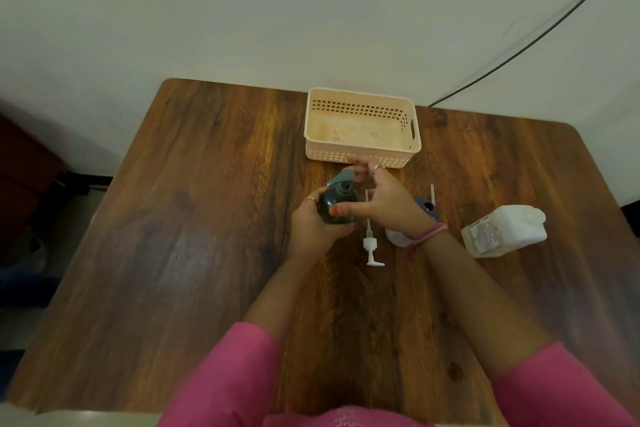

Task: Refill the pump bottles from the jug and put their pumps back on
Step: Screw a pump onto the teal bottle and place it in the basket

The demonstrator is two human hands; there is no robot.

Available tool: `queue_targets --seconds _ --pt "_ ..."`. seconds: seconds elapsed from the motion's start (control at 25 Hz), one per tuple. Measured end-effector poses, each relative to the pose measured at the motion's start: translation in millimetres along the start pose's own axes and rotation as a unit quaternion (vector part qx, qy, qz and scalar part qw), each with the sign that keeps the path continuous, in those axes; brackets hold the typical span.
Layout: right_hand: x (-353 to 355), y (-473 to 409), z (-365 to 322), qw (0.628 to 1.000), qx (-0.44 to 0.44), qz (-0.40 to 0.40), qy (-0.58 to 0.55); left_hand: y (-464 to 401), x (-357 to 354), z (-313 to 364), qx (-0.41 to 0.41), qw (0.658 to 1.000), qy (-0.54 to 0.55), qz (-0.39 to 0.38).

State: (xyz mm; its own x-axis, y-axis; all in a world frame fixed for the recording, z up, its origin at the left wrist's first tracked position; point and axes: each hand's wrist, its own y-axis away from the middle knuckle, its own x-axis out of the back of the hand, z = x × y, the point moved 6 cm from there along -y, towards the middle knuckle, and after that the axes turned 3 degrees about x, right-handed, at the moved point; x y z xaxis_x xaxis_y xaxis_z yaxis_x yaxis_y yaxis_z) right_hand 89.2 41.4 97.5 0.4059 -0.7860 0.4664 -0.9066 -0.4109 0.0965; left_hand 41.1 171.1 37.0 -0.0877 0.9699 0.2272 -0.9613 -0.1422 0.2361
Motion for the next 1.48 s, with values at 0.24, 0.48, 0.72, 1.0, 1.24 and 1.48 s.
queue_targets --seconds 0.24,0.48,0.72,1.0,1.24,1.48 --pt "7 11 -23 0.994 0.009 0.065 0.09 15 6 21 -0.007 1.0 0.003 -0.012" --pt "22 24 -44 0.995 0.039 0.016 -0.087 23 12 48 -0.029 0.999 0.005 -0.017" --pt "44 31 -57 0.992 0.053 -0.026 -0.112 31 8 72 -0.055 0.998 -0.015 -0.025" --pt "53 33 -61 0.998 0.025 -0.026 -0.059 38 5 87 -0.052 0.998 -0.009 -0.03" --pt "53 36 -65 0.991 0.022 0.113 -0.07 39 5 94 -0.046 0.999 -0.009 -0.017" --pt "54 40 -75 0.982 0.052 0.063 -0.172 39 3 97 -0.048 0.999 -0.007 -0.018"
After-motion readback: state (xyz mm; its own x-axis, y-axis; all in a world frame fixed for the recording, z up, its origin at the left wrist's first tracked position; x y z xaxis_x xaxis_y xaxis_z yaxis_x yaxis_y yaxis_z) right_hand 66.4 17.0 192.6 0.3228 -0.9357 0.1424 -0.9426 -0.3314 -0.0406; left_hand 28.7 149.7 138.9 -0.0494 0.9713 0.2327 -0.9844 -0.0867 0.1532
